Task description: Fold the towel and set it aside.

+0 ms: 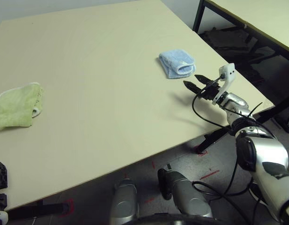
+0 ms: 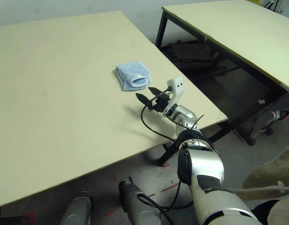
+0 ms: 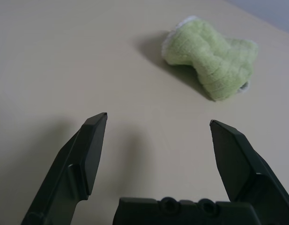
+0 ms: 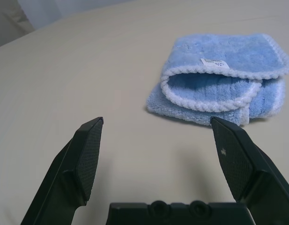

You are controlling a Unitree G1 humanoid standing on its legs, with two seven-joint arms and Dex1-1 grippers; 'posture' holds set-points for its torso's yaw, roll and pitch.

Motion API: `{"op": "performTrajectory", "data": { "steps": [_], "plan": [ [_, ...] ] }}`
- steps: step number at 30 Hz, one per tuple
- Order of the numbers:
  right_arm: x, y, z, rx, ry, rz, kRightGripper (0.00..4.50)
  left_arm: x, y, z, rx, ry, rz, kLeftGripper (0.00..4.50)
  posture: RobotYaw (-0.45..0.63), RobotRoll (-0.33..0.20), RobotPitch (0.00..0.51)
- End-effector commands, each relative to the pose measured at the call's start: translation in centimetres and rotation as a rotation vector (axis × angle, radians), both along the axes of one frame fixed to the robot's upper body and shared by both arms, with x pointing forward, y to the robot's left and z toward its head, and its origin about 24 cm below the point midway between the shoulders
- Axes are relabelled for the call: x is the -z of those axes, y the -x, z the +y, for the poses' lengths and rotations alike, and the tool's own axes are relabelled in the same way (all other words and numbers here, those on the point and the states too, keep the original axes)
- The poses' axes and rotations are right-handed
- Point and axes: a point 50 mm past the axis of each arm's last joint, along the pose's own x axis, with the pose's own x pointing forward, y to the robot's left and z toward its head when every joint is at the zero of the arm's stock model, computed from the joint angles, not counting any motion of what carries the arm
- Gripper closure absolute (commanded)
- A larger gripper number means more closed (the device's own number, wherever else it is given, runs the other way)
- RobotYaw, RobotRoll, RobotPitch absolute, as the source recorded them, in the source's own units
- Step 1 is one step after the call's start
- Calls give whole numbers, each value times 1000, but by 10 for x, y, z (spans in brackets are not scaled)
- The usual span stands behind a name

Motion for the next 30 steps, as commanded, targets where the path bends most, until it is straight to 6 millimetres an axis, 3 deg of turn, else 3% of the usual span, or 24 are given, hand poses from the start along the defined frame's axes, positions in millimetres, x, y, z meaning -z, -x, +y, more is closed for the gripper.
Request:
{"op": "performTrajectory", "data": {
  "steps": [1,30],
  "plan": [
    [3,1,-2,13,-2,4,0,2,3,2,4,-19,42,23,45,0,147],
    [-1,-1,0,5,-11,-5,0,1,6,0,-15,-16,40,23,55,0,161]
  ]
}}
